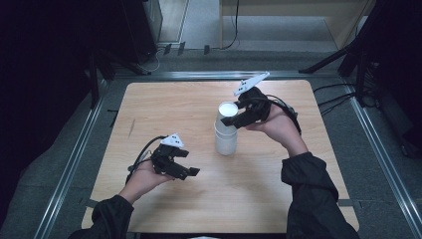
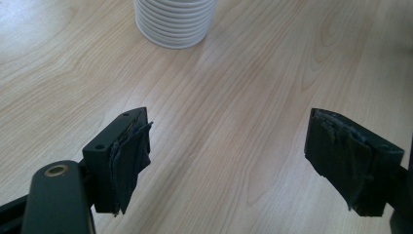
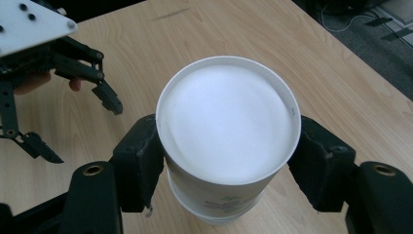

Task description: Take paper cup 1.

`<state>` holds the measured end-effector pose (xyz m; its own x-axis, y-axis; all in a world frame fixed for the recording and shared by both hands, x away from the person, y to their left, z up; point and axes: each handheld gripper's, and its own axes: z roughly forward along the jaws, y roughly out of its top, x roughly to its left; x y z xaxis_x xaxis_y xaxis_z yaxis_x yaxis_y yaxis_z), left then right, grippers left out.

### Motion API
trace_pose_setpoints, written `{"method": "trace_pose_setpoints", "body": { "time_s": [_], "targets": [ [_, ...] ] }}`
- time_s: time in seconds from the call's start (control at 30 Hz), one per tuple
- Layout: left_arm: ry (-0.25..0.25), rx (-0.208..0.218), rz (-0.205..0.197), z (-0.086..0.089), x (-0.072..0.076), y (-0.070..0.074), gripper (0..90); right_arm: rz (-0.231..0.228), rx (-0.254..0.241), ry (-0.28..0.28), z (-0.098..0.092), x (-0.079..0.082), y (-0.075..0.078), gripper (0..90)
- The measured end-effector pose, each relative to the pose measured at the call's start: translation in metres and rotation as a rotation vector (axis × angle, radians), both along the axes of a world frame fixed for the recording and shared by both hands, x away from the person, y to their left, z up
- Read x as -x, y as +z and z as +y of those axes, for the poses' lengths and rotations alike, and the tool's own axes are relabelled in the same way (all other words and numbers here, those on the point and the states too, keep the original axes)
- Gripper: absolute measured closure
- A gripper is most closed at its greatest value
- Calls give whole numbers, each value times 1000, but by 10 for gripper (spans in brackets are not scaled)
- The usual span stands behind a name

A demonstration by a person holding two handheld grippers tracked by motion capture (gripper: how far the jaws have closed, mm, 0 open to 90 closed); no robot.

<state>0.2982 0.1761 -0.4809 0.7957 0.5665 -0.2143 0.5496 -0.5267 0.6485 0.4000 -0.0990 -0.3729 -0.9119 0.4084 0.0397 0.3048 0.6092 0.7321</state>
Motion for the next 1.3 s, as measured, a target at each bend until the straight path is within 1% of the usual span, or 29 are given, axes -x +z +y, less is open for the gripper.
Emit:
{"method": "trace_pose_setpoints", "body": {
  "time_s": [0.07, 0.13, 0.17, 0.23, 0.27, 0.3, 0.33, 0.37, 0.43, 0.5, 0.53, 0.57, 0.6, 0.63, 0.67, 0.73, 0.8, 0.87, 0.9, 0.97, 1.0, 1.03, 1.1, 1.13, 1.17, 1.2, 1.23, 1.27, 1.3],
  "targets": [
    [-3, 13, -1, 0, 0, 1, 162, -4, -5, -2, -1, 3, 7, 334],
    [-4, 16, -1, 0, 0, 2, 161, -13, -9, -2, -2, 4, 10, 334],
    [-4, 16, -3, -1, 0, 2, 158, -16, -11, -7, -3, 6, 13, 334],
    [-6, 15, -6, -1, 0, 2, 156, -29, -21, -10, -4, 9, 20, 334],
    [-7, 16, -5, -1, 0, 2, 152, -41, -31, -12, -6, 12, 27, 334],
    [-8, 16, -5, -1, 0, 2, 152, -41, -31, -12, -6, 12, 27, 334],
    [-8, 18, -9, -1, -1, 2, 152, -57, -40, -12, -8, 16, 34, 334],
    [-8, 20, -10, -1, -1, 3, 152, -57, -40, -12, -8, 16, 34, 334],
    [-5, 28, -12, -1, 0, 3, 152, -73, -50, -11, -10, 20, 40, 334],
    [-10, 29, -14, 0, 0, 4, 152, -79, -69, -7, -12, 26, 49, 334],
    [-15, 27, -22, 0, 0, 6, 151, -92, -76, -7, -14, 31, 57, 335],
    [-15, 27, -22, 0, 0, 6, 152, -92, -76, -7, -14, 31, 57, 335],
    [-17, 32, -26, 1, 0, 8, 151, -99, -76, 2, -16, 38, 63, 336],
    [-17, 32, -26, 1, 0, 8, 148, -99, -76, 2, -16, 38, 63, 336],
    [-17, 37, -32, 1, 0, 10, 145, -97, -78, 12, -19, 45, 65, 336],
    [-28, 42, -26, 2, 0, 12, 131, -89, -70, 15, -22, 53, 66, 337],
    [-36, 40, -36, 2, 1, 13, 128, -83, -59, 19, -25, 63, 64, 337],
    [-46, 47, -42, 1, 1, 16, 126, -72, -47, 28, -27, 72, 59, 336],
    [-46, 47, -42, 1, 1, 16, 127, -72, -47, 28, -27, 72, 59, 336],
    [-55, 71, -44, 0, 1, 19, 127, -56, -32, 33, -28, 79, 52, 336],
    [-62, 83, -45, -1, 1, 20, 126, -53, -21, 34, -28, 82, 48, 337],
    [-77, 98, -50, -4, 1, 22, 123, -41, -5, 41, -27, 87, 37, 337],
    [-95, 110, -52, -7, 2, 23, 109, -10, 7, 40, -27, 90, 25, 337],
    [-103, 114, -53, -9, 2, 23, 100, -5, 12, 42, -27, 91, 19, 338],
    [-103, 114, -53, -9, 2, 23, 93, 6, 12, 41, -27, 92, 14, 339],
    [-125, 135, -53, -13, 1, 24, 93, 12, 14, 46, -27, 93, 7, 339],
    [-125, 135, -53, -13, 1, 24, 93, 20, 12, 44, -27, 93, 2, 340],
    [-139, 152, -58, -17, 2, 24, 93, 26, 11, 41, -27, 94, -3, 340],
    [-139, 152, -58, -17, 2, 24, 93, 30, 10, 42, -27, 94, -8, 340]
  ]
}}
